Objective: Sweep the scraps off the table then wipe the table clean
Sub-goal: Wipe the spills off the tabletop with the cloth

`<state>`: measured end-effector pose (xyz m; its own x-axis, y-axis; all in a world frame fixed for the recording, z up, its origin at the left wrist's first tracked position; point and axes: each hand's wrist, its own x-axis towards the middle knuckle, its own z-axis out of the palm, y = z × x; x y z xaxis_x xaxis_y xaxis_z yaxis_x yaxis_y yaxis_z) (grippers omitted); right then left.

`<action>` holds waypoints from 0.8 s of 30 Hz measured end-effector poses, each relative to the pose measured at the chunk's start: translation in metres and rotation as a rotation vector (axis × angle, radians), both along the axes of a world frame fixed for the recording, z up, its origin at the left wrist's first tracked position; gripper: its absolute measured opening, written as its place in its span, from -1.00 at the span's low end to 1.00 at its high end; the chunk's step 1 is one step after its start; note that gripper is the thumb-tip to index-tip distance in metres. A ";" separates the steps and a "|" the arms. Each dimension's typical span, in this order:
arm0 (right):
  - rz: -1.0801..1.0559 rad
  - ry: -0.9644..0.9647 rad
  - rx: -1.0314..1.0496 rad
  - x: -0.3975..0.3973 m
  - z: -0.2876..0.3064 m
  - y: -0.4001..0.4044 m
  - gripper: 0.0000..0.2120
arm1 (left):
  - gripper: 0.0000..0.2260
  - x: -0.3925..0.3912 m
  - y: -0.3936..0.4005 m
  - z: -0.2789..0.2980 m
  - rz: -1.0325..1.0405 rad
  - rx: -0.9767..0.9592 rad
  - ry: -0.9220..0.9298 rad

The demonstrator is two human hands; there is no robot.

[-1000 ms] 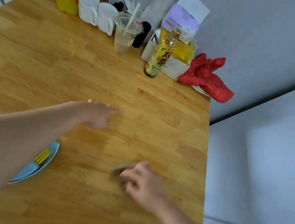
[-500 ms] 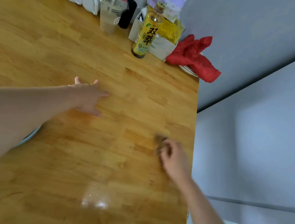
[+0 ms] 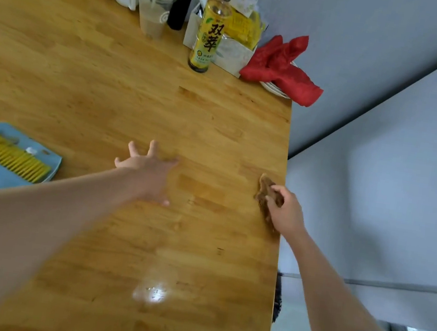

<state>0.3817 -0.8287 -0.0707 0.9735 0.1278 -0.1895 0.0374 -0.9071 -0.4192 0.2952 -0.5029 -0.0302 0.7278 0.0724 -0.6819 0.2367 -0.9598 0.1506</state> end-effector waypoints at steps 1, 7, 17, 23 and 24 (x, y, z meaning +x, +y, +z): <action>-0.058 -0.002 0.034 0.020 -0.003 0.003 -0.74 | -0.06 0.000 0.000 -0.002 0.004 0.001 0.009; -0.017 0.061 0.128 -0.064 -0.011 -0.008 -0.72 | -0.06 0.000 0.000 -0.006 0.015 -0.011 0.022; -0.359 0.017 0.267 -0.068 -0.006 -0.023 -0.81 | -0.04 -0.003 0.002 -0.010 0.021 -0.017 0.002; 0.081 0.238 0.088 -0.225 -0.006 -0.036 -0.76 | -0.04 -0.002 0.004 -0.015 0.011 -0.030 -0.009; 0.053 0.218 0.099 -0.221 -0.005 -0.038 -0.77 | -0.04 -0.003 0.004 -0.015 0.010 -0.032 -0.013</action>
<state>0.1606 -0.8669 -0.0759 0.9022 0.2064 -0.3788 -0.0172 -0.8602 -0.5097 0.2920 -0.4987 -0.0449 0.7362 0.0581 -0.6742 0.2439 -0.9521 0.1843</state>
